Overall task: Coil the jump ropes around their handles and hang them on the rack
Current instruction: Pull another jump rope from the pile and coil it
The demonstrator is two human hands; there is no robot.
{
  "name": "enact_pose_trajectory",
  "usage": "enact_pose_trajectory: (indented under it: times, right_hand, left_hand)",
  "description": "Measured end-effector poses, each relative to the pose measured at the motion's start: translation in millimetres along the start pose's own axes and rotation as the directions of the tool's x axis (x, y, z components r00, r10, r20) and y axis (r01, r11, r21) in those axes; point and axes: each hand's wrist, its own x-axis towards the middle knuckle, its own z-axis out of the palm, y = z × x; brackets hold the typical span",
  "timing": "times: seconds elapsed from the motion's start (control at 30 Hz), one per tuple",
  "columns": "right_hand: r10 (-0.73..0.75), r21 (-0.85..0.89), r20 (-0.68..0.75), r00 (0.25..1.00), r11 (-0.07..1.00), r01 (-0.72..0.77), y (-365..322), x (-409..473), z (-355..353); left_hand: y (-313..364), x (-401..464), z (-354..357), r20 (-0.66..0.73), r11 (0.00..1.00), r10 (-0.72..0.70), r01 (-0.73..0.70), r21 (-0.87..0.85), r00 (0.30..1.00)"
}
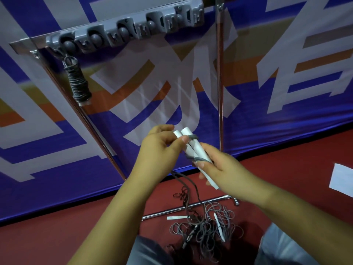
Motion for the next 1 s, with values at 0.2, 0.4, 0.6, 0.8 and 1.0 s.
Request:
enact_pose_trajectory:
  times: [0.2,0.4,0.6,0.8,1.0]
  right_hand:
    - [-0.042,-0.066,0.035,0.998,0.997,0.044,3.1,-2.8,-0.5]
    - [-0.092,-0.095,0.076,0.993,0.991,0.099,5.6,-3.2,-4.9]
    - [-0.083,0.203,-0.061,0.995,0.975,0.094,1.3,-3.0,-7.7]
    - [-0.047,0.486,0.125,0.991,0.874,-0.02,-11.3,-1.9,-21.3]
    - [-0.028,0.579,0.187,0.982,0.811,-0.087,-11.5,-2.6,-27.5]
  left_hand:
    - [-1.9,-0.9,1.1,0.081,0.998,0.046,-0.049,0.037,0.996]
    - [-0.2,1.8,-8.9,0.156,0.996,0.023,-0.01,-0.085,0.987]
    - [-8.1,0.3,-7.4,0.129,0.849,0.019,0.052,-0.526,0.991]
    - [1.6,-7.5,-16.3,0.105,0.958,0.002,0.028,-0.284,0.994]
    - [4.0,0.6,-28.7,0.364,0.893,0.012,0.154,-0.424,0.931]
